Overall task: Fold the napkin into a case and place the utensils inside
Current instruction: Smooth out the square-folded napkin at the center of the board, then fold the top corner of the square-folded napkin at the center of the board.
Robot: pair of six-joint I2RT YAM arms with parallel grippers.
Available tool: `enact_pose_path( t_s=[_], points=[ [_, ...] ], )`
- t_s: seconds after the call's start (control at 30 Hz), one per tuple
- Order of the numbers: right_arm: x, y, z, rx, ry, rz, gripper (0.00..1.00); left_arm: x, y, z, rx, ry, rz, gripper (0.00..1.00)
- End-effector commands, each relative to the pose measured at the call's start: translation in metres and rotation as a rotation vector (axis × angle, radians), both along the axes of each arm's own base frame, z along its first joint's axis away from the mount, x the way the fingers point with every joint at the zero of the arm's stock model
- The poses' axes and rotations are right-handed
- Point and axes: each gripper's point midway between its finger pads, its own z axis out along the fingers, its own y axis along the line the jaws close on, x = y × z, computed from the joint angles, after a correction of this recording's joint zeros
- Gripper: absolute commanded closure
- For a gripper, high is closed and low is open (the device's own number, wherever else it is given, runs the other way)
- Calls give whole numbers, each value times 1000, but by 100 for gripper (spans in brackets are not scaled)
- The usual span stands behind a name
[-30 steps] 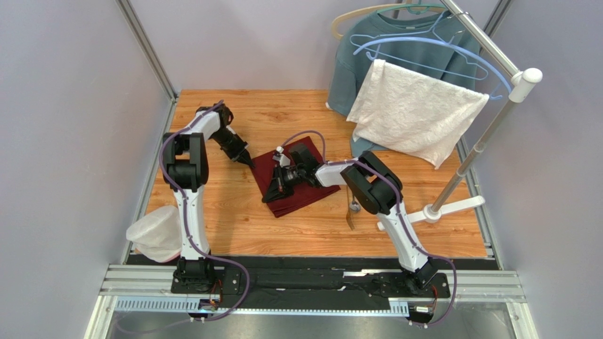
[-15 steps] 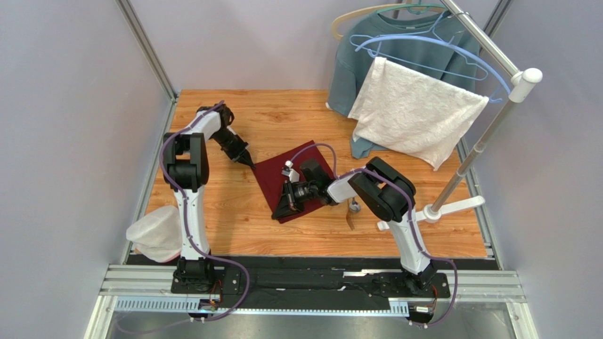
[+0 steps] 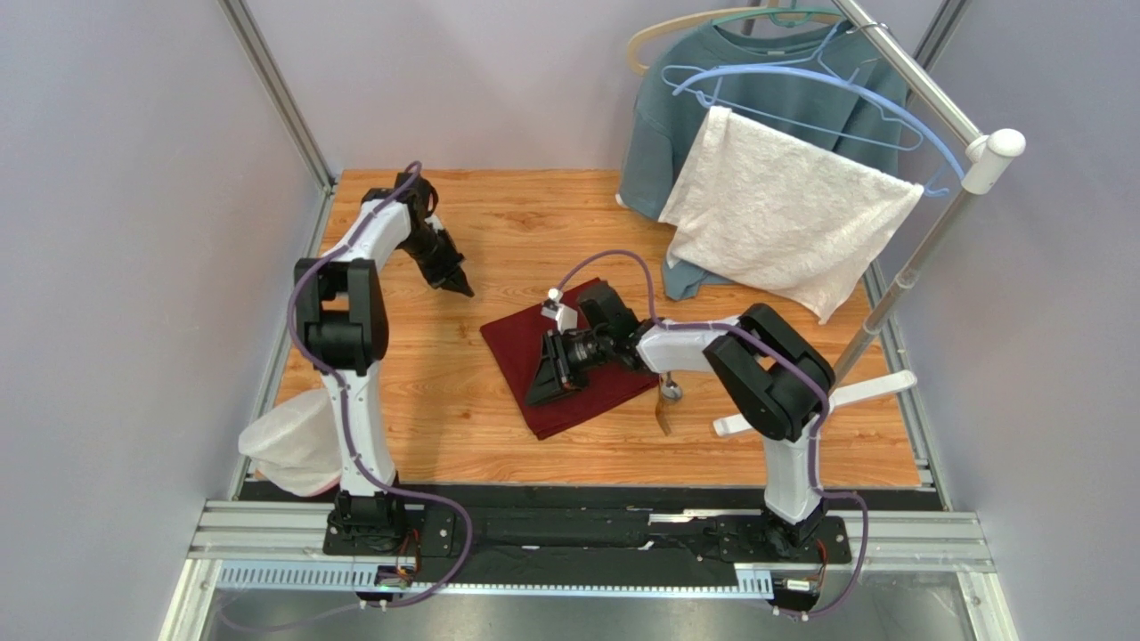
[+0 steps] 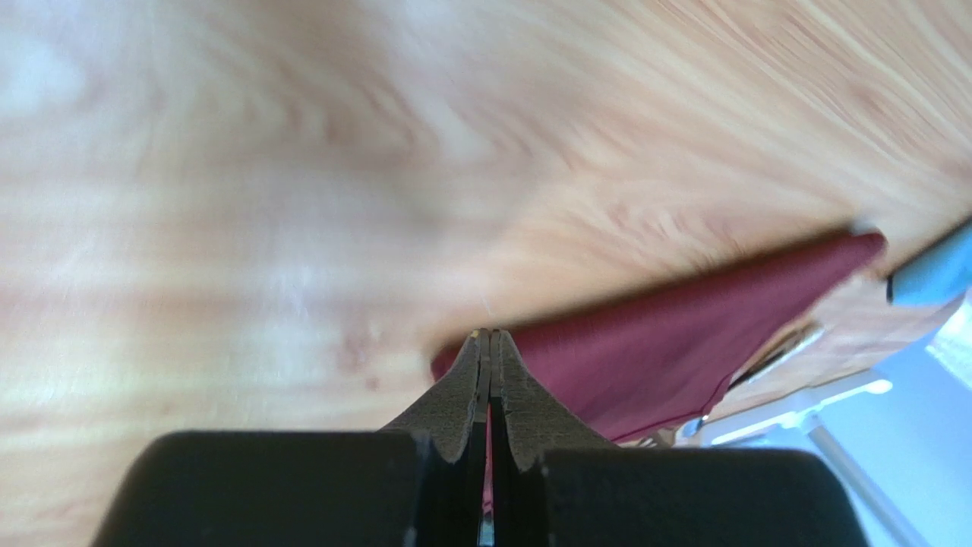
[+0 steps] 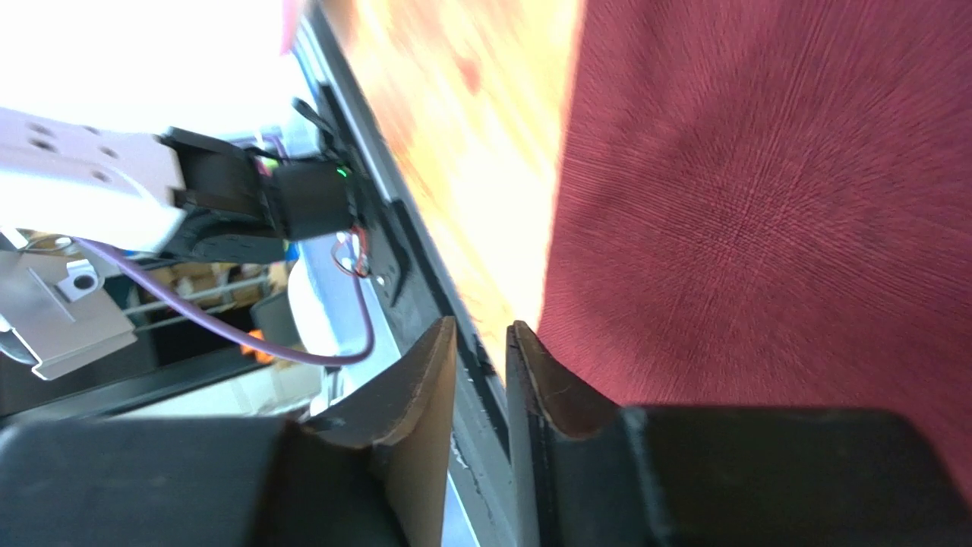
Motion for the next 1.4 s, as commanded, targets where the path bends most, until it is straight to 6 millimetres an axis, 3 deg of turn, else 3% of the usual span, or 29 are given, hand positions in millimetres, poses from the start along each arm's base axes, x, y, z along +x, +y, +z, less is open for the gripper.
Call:
enact_pose_path(
  t_s=[0.0, 0.03, 0.1, 0.13, 0.2, 0.23, 0.27, 0.33, 0.37, 0.43, 0.5, 0.53, 0.57, 0.67, 0.87, 1.07, 1.37],
  points=[
    [25, -17, 30, -3, -128, -30, 73, -12, -21, 83, 15, -273, -81, 100],
    [29, -22, 35, -8, -141, -48, 71, -35, -41, 77, -42, -240, -90, 100],
    [40, -40, 30, -65, -137, -110, 71, -44, -64, 71, -100, -249, -110, 100],
    [42, -50, 35, -93, -156, -122, 70, -61, -79, 57, -108, -195, -127, 100],
    [61, -73, 32, -194, -225, -199, 66, -70, -92, 46, -105, -181, -147, 100],
    [61, -87, 27, -272, -242, -200, 58, -78, -96, 32, -75, -146, -148, 100],
    [77, -108, 23, -382, -292, -281, 55, -81, -96, 25, -57, -127, -140, 100],
    [81, -136, 14, -518, -308, -316, 51, -86, -93, 7, -26, -66, -111, 100],
    [95, -158, 11, -606, -343, -390, 51, -90, -90, 1, -6, -31, -105, 100],
    [96, -183, 4, -718, -341, -419, 50, -82, -83, -12, 58, -1, -106, 100],
    [100, -204, -1, -811, -323, -465, 52, -89, -73, -28, 126, 91, -123, 100],
    [99, -209, -2, -822, -315, -471, 56, -79, -71, -25, 146, 67, -151, 100],
    [95, -216, -8, -842, -290, -487, 59, -82, -67, -28, 167, 99, -165, 100],
    [94, -223, -9, -858, -305, -511, 60, -75, -54, -33, 246, 106, -193, 100],
    [95, -208, -9, -795, -287, -480, 64, -61, -39, -31, 241, 114, -164, 100],
    [85, -191, -7, -727, -273, -454, 67, -62, -44, -21, 200, 80, -162, 100],
    [80, -168, -2, -613, -263, -433, 60, -69, -47, -22, 173, 72, -157, 100]
  ],
)
